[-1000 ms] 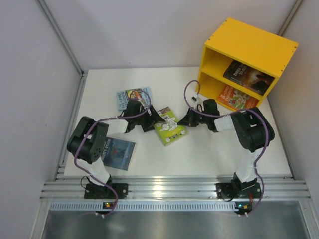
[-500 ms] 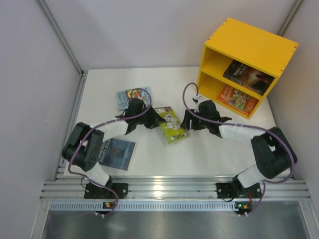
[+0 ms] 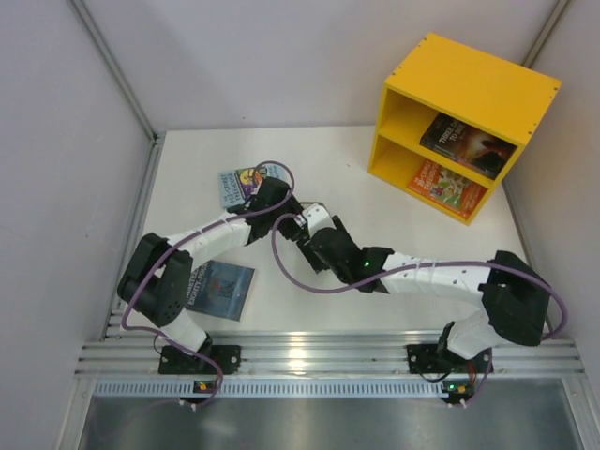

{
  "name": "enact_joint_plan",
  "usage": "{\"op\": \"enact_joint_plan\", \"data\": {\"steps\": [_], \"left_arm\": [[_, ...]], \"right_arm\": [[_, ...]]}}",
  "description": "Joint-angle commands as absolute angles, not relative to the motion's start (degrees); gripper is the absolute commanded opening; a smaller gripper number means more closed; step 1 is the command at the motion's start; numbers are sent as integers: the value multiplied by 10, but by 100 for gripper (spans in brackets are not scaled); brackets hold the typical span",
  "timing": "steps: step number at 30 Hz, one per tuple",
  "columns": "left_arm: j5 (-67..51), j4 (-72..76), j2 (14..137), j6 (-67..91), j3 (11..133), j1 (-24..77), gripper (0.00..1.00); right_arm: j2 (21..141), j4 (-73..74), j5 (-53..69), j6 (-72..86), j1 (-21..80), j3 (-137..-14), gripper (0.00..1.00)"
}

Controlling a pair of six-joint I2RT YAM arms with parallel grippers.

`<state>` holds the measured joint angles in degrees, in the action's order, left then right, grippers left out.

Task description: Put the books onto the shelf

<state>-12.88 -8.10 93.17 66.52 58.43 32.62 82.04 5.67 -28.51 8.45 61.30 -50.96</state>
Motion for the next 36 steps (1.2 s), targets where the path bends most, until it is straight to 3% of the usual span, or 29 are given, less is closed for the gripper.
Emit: {"op": "enact_joint_plan", "data": {"steps": [1,2,6,7,8,10,11,14,17,20,21,23,27,31,36], "left_arm": [[-114,-85,908,688,616,336,0],[-114,-86,908,687,617,337,0],[-106,-109,902,677,620,338,0],[-102,-112,901,673,620,338,0],[-95,-118,899,671,621,335,8],[-93,-134,904,660,626,330,26],[-95,-143,915,656,636,323,48],[-93,-175,939,641,660,317,55],[-98,-177,952,635,664,312,49],[-102,-164,959,632,658,309,25],[-107,-160,960,632,657,309,12],[-119,-154,963,635,655,309,1],[-126,-152,956,646,642,310,0],[-121,-162,946,654,643,309,0],[-115,-175,941,656,648,310,0]], "right_arm": [[876,68,-412,43,639,-554,65],[886,67,-424,43,641,-556,63],[911,69,-475,42,651,-559,11],[905,67,-474,42,652,-552,5],[898,65,-475,40,655,-548,0],[869,43,-442,28,660,-521,0],[857,34,-432,26,661,-511,0],[821,20,-419,25,664,-486,0],[807,19,-419,24,664,-475,0],[813,18,-411,21,664,-473,2],[816,18,-407,19,664,-475,4],[828,13,-395,18,664,-479,8],[856,15,-396,7,664,-511,47],[913,35,-426,-22,664,-559,52],[959,60,-459,-38,664,-603,46]]}}
